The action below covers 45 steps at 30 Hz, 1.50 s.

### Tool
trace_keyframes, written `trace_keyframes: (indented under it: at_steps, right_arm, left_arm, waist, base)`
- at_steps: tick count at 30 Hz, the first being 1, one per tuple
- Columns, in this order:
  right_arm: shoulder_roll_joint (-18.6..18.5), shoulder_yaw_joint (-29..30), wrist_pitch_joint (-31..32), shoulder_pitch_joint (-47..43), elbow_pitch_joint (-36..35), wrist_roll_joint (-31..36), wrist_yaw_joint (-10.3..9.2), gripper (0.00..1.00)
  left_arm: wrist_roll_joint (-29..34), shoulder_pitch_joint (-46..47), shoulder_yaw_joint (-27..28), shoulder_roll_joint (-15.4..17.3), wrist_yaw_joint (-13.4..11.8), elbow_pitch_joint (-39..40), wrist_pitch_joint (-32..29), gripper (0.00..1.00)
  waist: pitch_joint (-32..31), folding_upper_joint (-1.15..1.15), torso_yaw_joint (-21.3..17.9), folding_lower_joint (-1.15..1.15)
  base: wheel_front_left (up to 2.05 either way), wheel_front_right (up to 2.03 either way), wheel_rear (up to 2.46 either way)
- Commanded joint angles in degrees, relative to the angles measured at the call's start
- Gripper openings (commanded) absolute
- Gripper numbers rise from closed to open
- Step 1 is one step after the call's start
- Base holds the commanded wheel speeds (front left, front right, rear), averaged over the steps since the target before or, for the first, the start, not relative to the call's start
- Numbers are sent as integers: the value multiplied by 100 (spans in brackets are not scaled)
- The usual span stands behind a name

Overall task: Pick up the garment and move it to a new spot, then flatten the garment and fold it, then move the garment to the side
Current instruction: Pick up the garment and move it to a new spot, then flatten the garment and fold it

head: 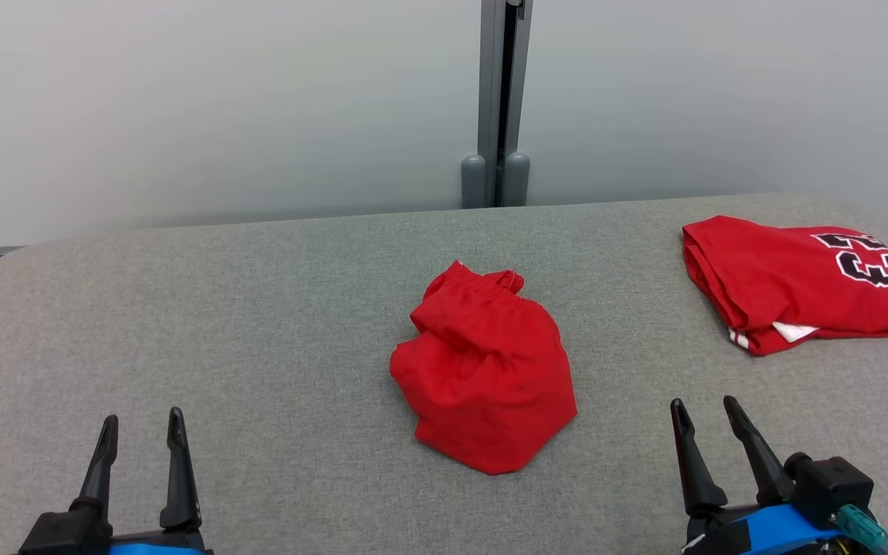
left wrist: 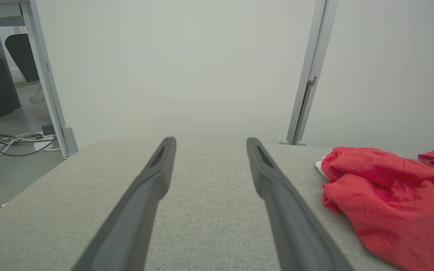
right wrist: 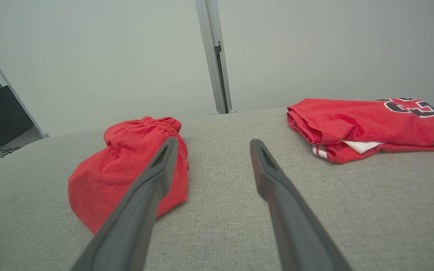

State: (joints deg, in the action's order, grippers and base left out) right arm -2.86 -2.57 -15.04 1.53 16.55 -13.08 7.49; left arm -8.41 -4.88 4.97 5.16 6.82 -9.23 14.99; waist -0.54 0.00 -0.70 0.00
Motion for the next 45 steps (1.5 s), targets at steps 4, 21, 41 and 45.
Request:
trace_keyframes:
  at_steps: [4,21,41,45]
  right_arm:
    - [-6,15,-19,-95,40,7,2,100]
    - [-6,18,-19,-69,117,-11,1,100]
    - [-16,-551,-19,1483,957,237,1,100]
    - [-17,-605,-19,1974,1553,246,1,100]
  left_arm:
    - [65,11,49,-22,40,-33,24,100]
    - [104,38,62,-65,84,-64,26,100]
    - [76,226,-156,-13,67,-80,25,100]
    - [68,320,-232,-1,67,-65,25,100]
  waist:
    - [-7,0,-6,0]
    - [11,0,5,0]
    - [148,0,204,0]
    - [269,0,322,0]
  base:
    - [0,0,0]
    - [0,0,0]
    - [0,0,0]
    - [0,0,0]
